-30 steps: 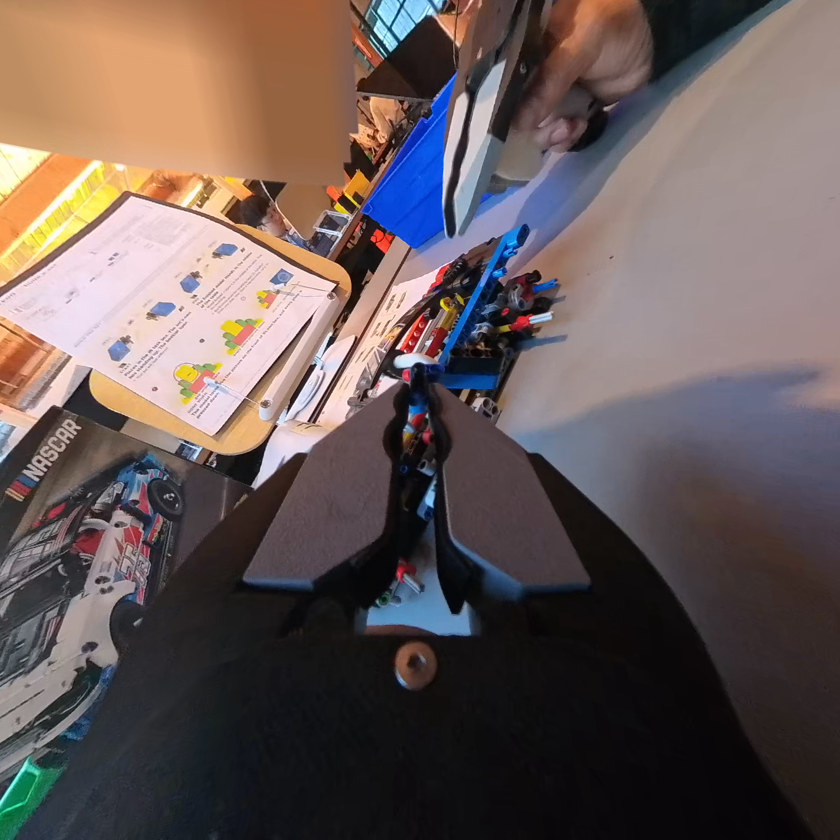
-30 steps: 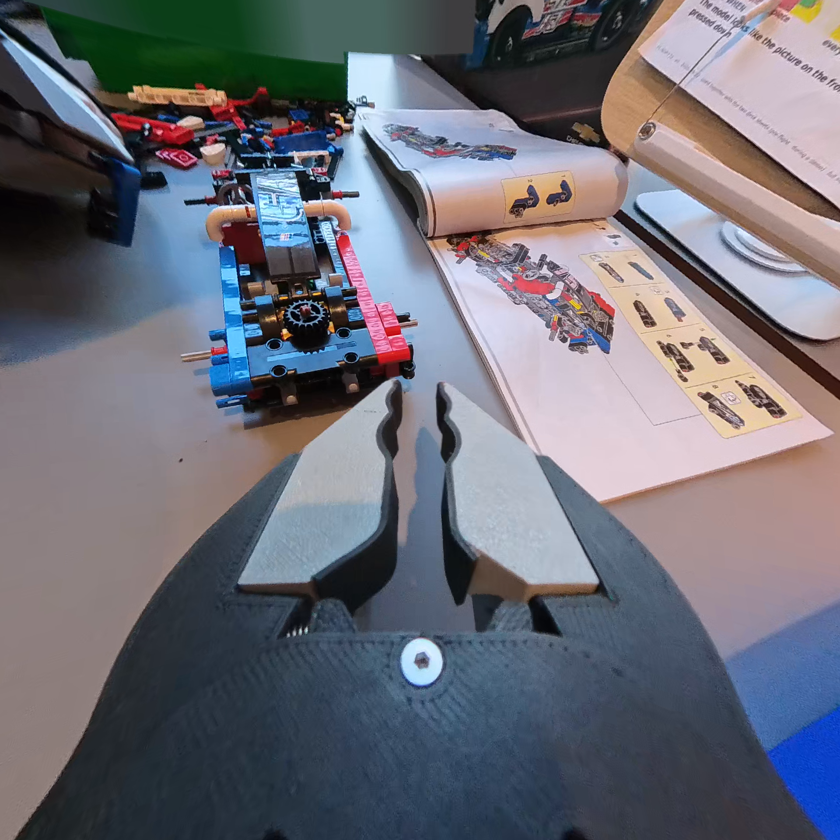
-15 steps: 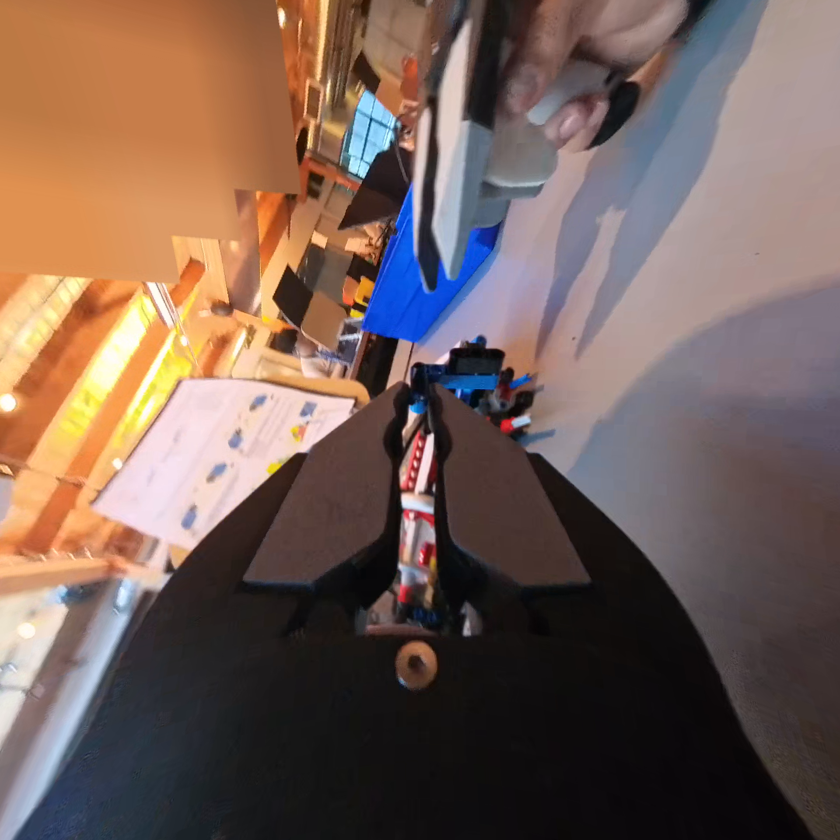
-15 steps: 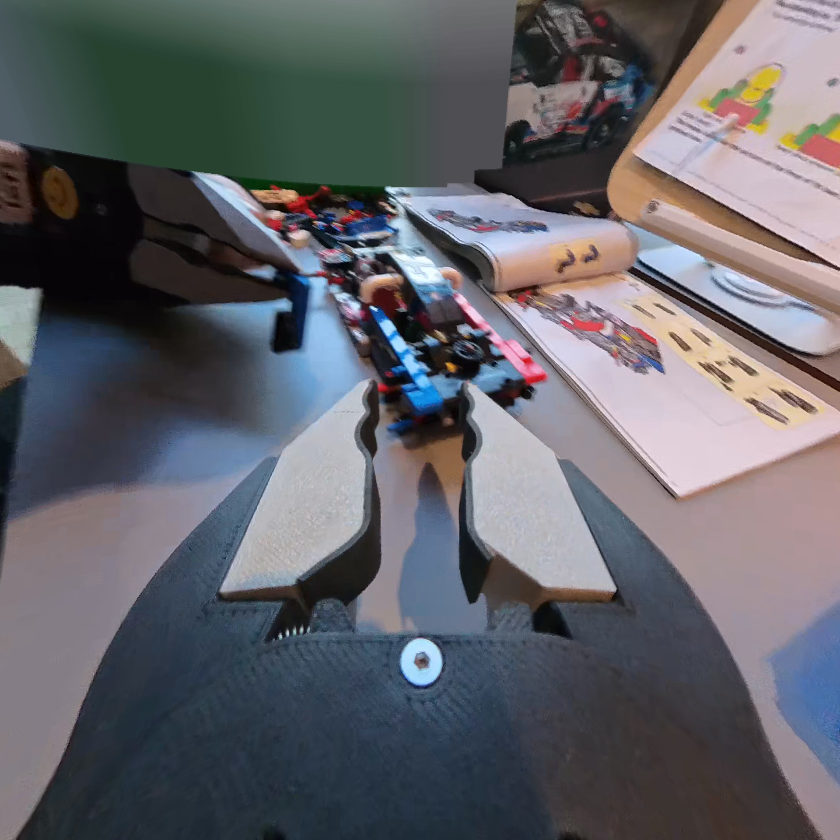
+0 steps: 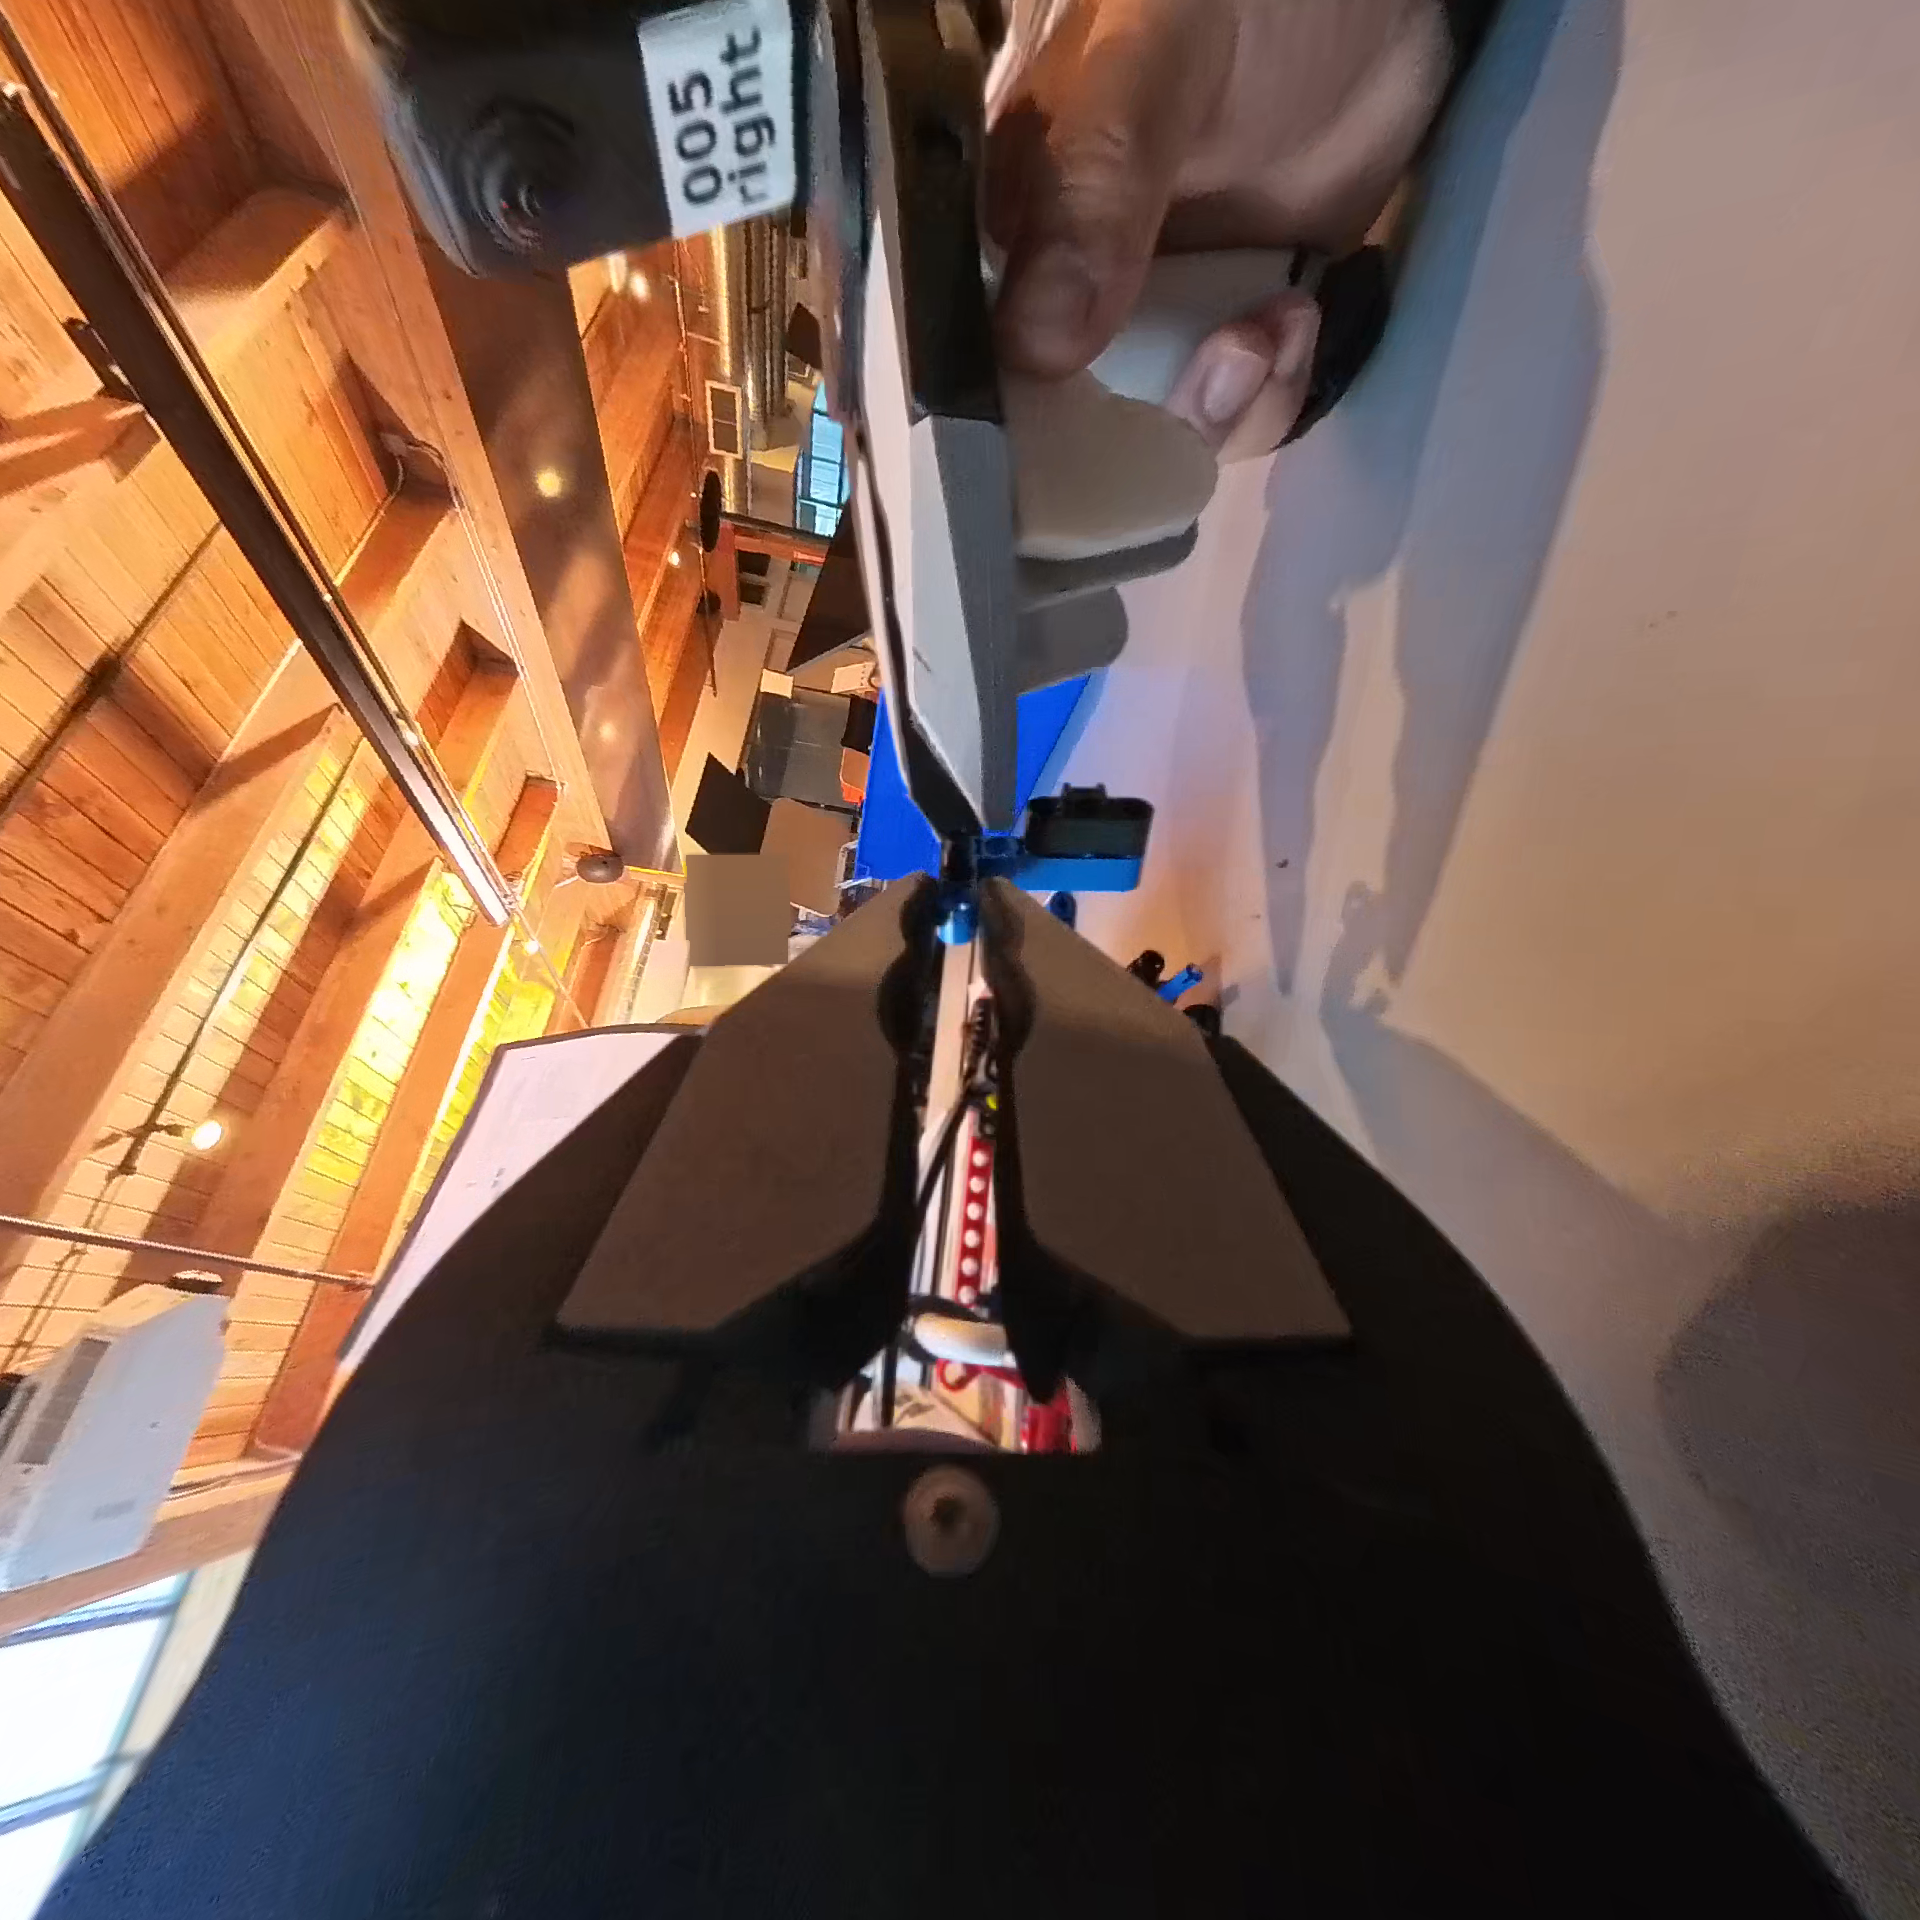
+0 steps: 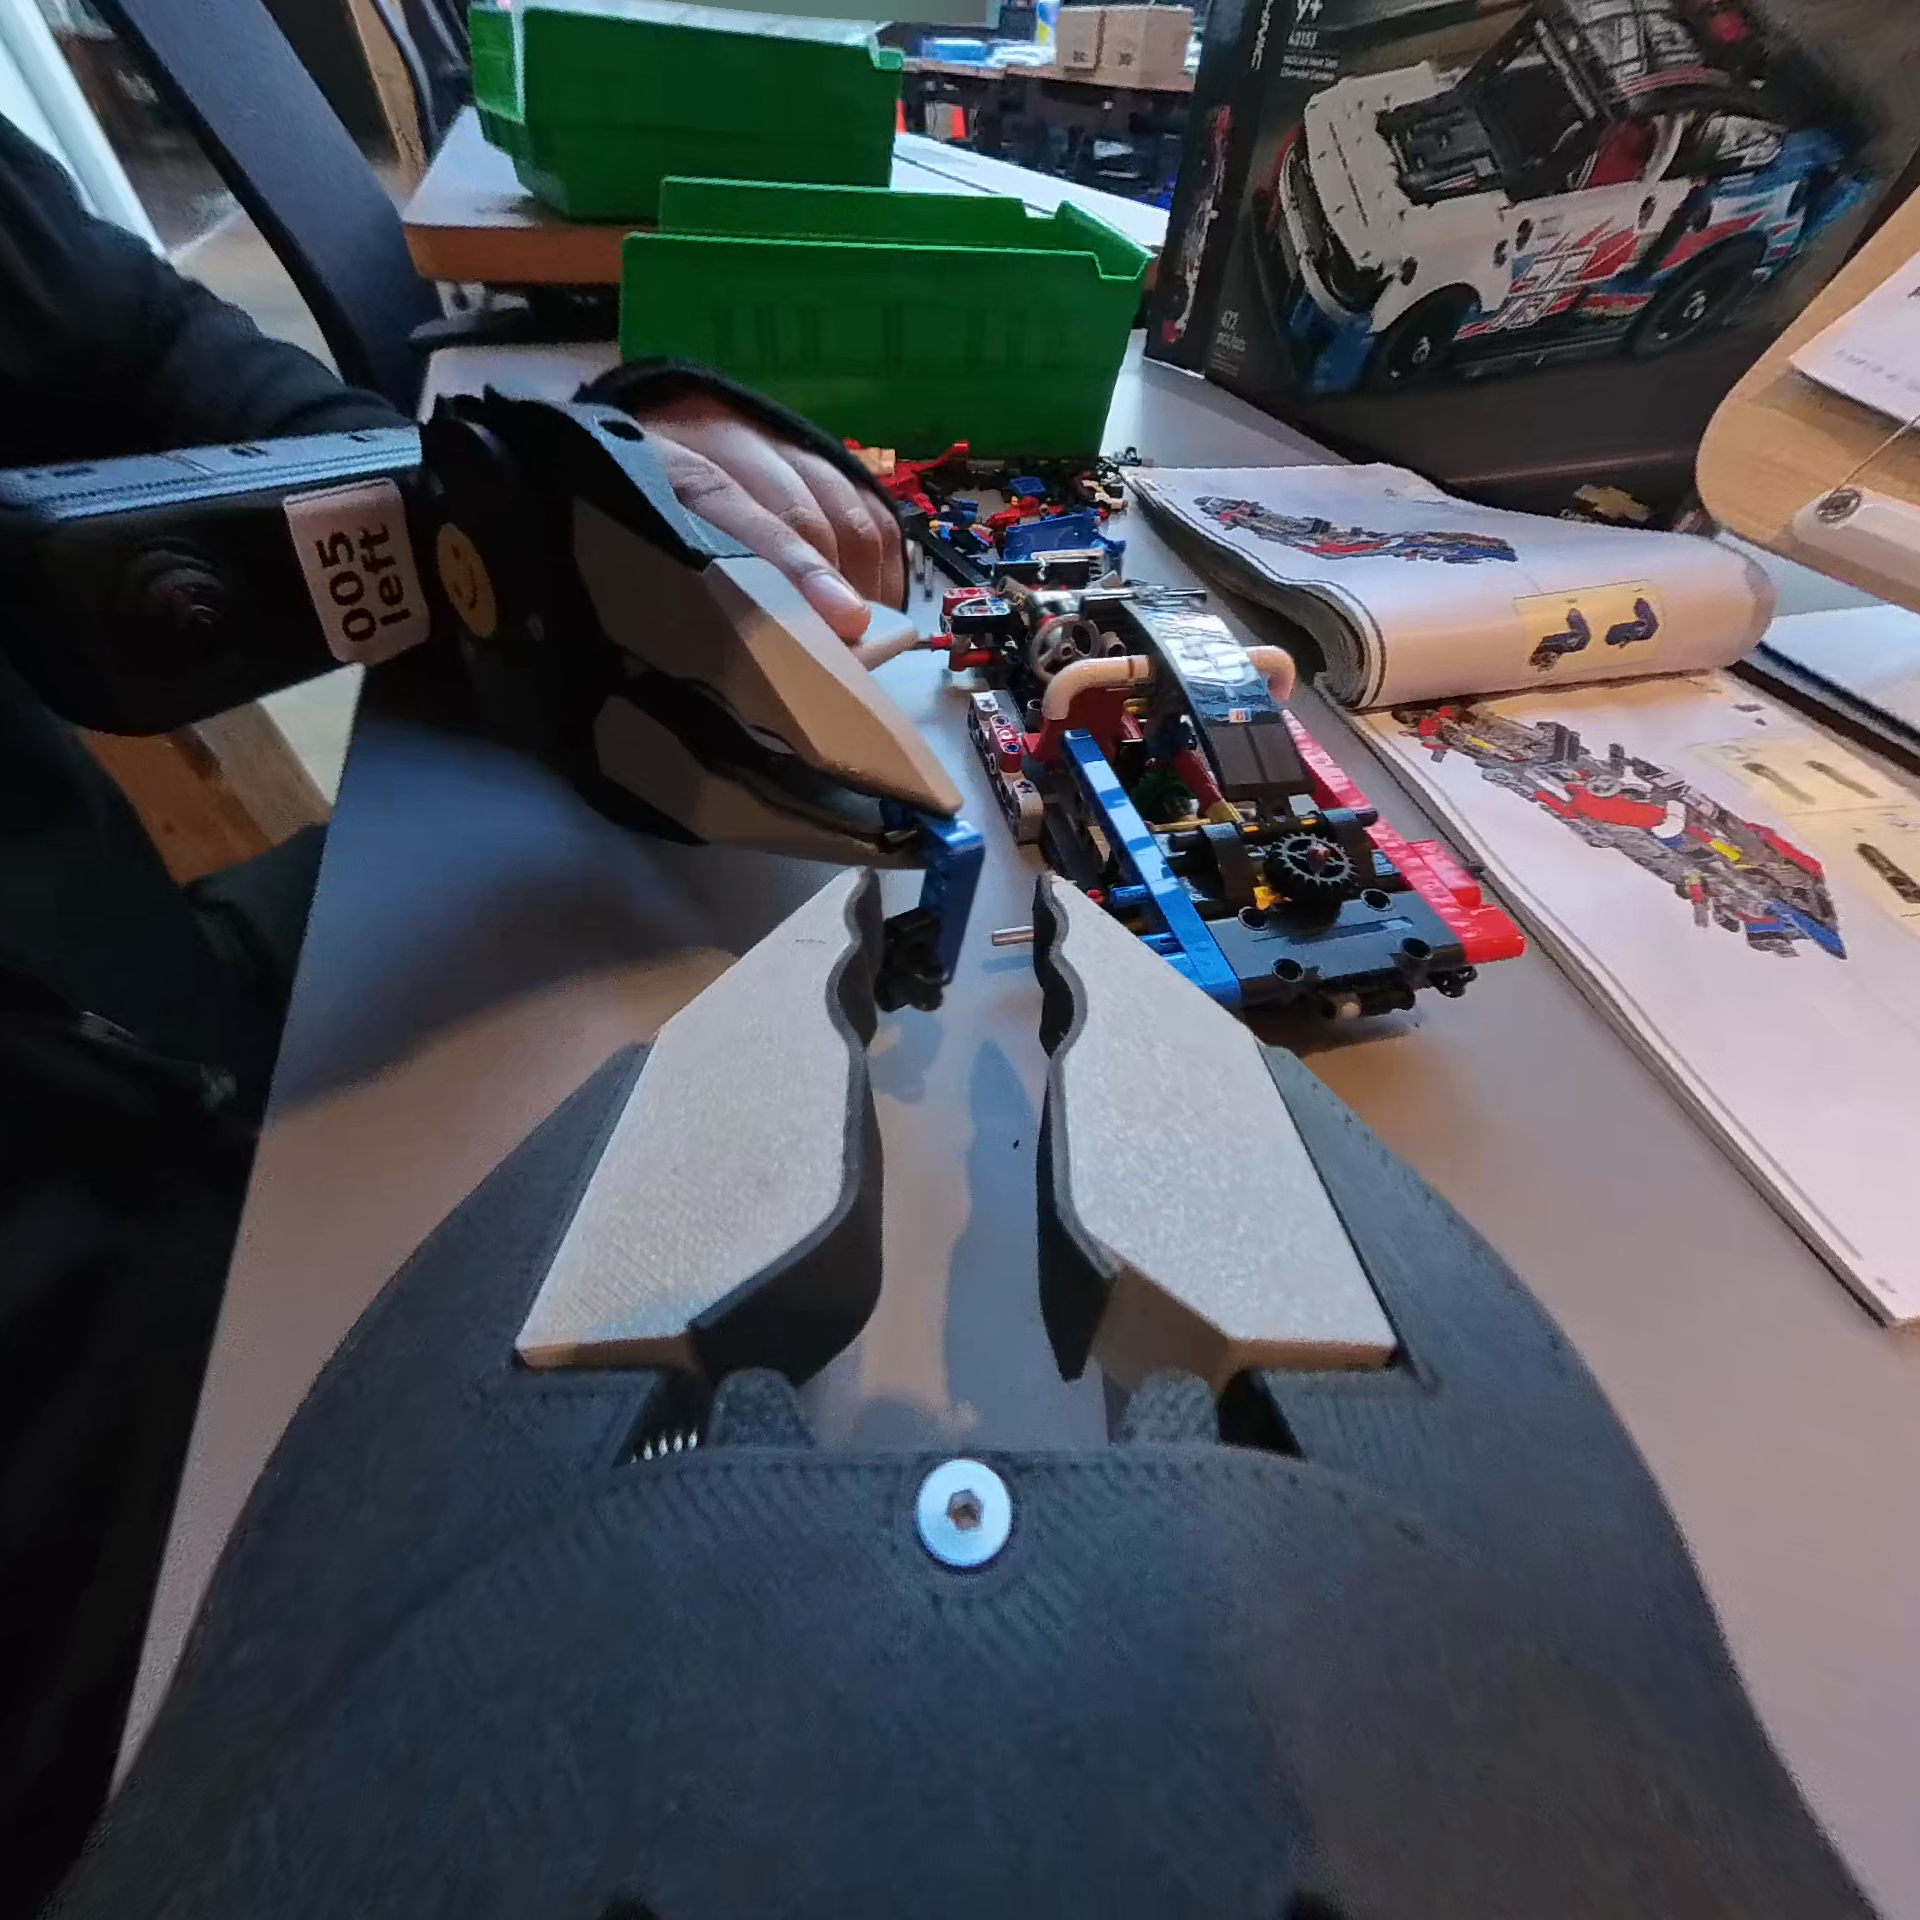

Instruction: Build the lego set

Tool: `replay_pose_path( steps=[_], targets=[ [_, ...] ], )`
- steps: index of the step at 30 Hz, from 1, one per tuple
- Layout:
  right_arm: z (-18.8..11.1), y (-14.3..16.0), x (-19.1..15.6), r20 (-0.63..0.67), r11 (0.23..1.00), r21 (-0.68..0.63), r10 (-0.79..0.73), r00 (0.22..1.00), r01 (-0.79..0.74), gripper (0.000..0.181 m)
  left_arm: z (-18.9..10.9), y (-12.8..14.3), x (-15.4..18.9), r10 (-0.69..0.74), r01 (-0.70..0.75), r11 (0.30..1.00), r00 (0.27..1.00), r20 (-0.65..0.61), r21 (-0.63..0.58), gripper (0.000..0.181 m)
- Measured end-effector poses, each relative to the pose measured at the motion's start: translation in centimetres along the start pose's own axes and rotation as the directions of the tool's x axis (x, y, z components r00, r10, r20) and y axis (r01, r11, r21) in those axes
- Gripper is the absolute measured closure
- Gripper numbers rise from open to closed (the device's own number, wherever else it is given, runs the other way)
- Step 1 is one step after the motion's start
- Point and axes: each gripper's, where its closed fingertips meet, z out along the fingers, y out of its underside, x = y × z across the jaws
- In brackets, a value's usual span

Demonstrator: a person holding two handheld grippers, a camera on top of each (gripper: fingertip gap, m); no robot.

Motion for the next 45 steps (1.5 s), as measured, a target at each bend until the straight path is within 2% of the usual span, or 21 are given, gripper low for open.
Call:
replay_pose_path(
  steps=[12, 24, 26, 28, 31, 34, 38, 42, 45],
  targets=[
    [-0.7, -0.3, 2.2, -0.048, 0.999, 0.041, 0.003, 0.999, -0.001, 0.159, -0.6, 0.6, -1.4, -0.183, 0.183, 0.981, 0.983, -0.001, 0.062, 0.177],
    [-1.1, -0.8, 2.8, -0.083, 0.997, 0.072, -0.001, 0.997, 0.007, 0.157, -0.6, 0.8, -1.4, -0.212, 0.212, 0.975, 0.977, -0.006, 0.059, 0.177],
    [-1.2, -0.8, 3.0, -0.089, 0.997, 0.076, 0.004, 0.996, 0.003, 0.157, -0.4, 1.4, -1.5, -0.253, 0.254, 0.966, 0.967, -0.007, 0.046, 0.177],
    [-1.1, -0.6, 3.2, -0.089, 0.997, 0.073, 0.015, 0.996, -0.009, 0.157, -0.3, 2.6, -1.9, -0.349, 0.349, 0.937, 0.937, -0.006, 0.001, 0.177],
    [-1.0, -0.5, 3.2, -0.084, 0.998, 0.063, 0.022, 0.996, -0.017, 0.155, -0.2, 4.0, -1.9, -0.545, 0.543, 0.838, 0.837, -0.045, -0.054, 0.177],
    [-0.8, -0.5, 2.9, -0.089, 0.999, 0.053, -0.005, 0.996, 0.010, 0.153, 0.0, 4.2, -1.1, -0.746, 0.740, 0.666, 0.653, -0.132, -0.098, 0.177],
    [-0.1, -0.7, 1.7, -0.061, 0.998, 0.047, -0.028, 0.998, 0.031, 0.145, 0.0, 3.9, -1.5, -0.820, 0.817, 0.568, 0.551, -0.154, -0.098, 0.176],
    [0.7, -0.8, 0.7, -0.028, 0.998, 0.041, -0.044, 0.999, 0.045, 0.139, -0.1, 2.8, -1.2, -0.782, 0.785, 0.615, 0.596, -0.182, -0.073, 0.176],
    [1.1, -0.8, -0.1, 0.013, 0.998, 0.034, -0.043, 0.999, 0.043, 0.146, -0.1, 2.3, -0.9, -0.736, 0.744, 0.666, 0.647, -0.198, -0.045, 0.177]
  ],
)
